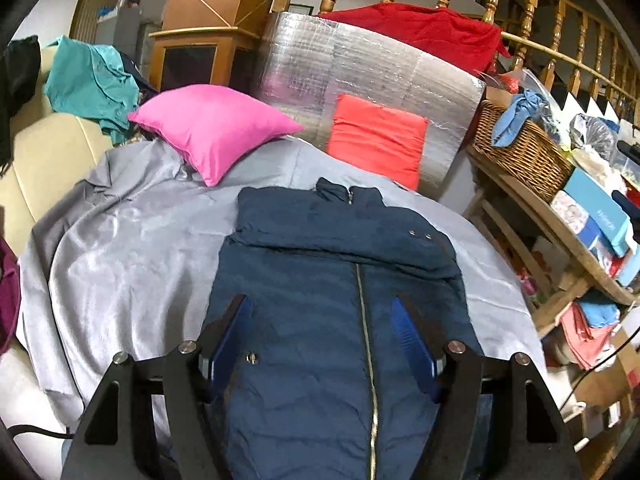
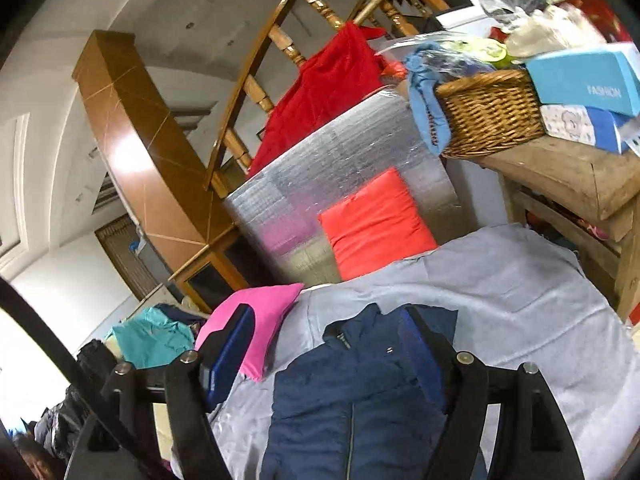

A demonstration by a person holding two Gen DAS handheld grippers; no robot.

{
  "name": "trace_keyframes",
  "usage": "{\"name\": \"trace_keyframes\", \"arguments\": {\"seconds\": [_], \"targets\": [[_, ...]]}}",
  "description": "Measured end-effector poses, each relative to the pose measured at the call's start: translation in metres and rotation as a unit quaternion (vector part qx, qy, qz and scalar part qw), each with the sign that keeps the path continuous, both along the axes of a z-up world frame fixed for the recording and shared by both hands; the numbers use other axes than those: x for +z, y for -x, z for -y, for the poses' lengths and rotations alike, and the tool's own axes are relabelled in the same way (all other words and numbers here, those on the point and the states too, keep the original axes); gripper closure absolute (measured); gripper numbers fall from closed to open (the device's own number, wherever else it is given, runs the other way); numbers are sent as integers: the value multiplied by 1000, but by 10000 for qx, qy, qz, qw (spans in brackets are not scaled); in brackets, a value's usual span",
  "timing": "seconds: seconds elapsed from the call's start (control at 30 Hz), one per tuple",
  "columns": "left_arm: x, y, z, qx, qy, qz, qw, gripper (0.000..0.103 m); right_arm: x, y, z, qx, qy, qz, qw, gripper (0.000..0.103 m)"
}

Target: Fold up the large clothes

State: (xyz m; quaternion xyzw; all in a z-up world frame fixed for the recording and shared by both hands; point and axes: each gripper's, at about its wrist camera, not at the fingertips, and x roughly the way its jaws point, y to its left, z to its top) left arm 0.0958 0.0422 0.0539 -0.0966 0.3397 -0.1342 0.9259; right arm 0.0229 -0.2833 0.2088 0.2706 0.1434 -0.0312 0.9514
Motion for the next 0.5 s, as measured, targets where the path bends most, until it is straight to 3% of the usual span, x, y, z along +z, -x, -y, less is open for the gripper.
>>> {"name": "trace_keyframes", "arguments": {"seconds": [0.13, 0.3, 0.5], "targets": [[3, 18, -8, 28, 58, -60, 10000, 30, -5, 14, -22, 125, 94, -91, 9998, 26], [-6, 37, -12, 78, 138, -135, 9998, 30, -38, 43, -46, -114, 287, -291, 9991, 25], [-24, 47, -5, 240, -317, -206, 9990, 30, -101, 67, -48, -249, -330, -535, 9977, 25]]}}
